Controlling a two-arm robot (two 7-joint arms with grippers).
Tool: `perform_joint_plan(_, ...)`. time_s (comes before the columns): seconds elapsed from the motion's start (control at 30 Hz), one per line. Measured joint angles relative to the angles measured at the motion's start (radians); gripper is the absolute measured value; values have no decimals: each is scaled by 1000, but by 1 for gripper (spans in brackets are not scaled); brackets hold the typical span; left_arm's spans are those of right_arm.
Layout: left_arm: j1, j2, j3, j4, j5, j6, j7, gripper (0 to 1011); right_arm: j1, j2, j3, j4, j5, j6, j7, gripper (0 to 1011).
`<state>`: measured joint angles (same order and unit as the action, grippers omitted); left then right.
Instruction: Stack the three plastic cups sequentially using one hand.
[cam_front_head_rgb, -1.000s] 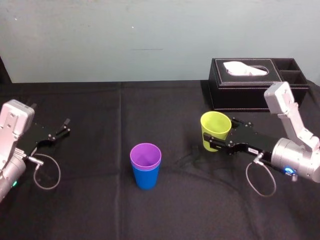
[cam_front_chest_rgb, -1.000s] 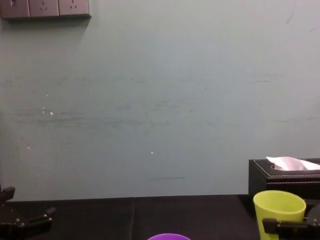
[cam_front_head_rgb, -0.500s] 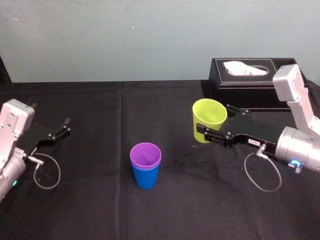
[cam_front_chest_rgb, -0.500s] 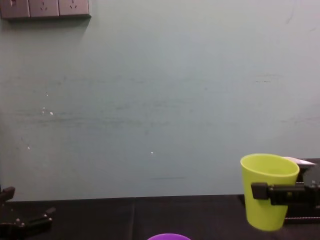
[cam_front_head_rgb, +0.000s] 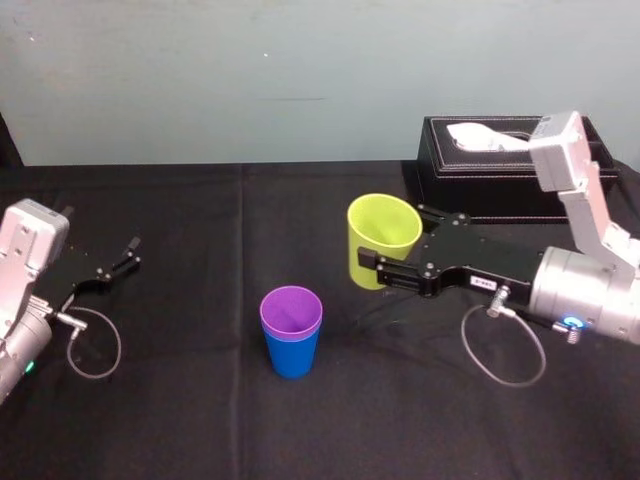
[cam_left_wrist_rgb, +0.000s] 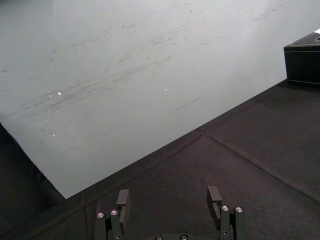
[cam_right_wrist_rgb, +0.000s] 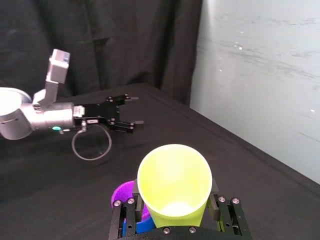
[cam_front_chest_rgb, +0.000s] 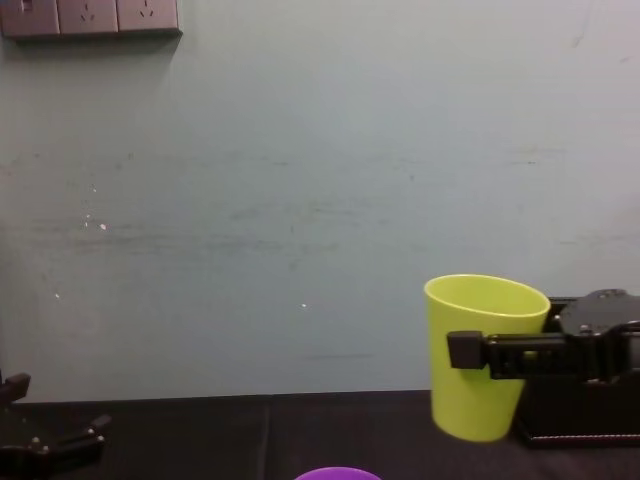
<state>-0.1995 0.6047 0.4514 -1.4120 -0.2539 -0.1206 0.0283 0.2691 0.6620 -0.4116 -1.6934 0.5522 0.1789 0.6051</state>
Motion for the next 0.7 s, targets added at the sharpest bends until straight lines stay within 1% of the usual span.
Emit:
perform_joint_plan(0.3, 0, 0, 0, 0, 0, 0, 0, 1010, 29, -12, -52, -10, 4, 13, 1, 739)
perform_joint_plan(0.47, 0, 0, 0, 0, 0, 0, 0, 1010, 50, -22, -88, -8, 7, 20, 0, 739)
perform_joint_plan(0.7, 0, 0, 0, 0, 0, 0, 0, 1010, 69, -31, -118, 2, 9, 24, 0, 739)
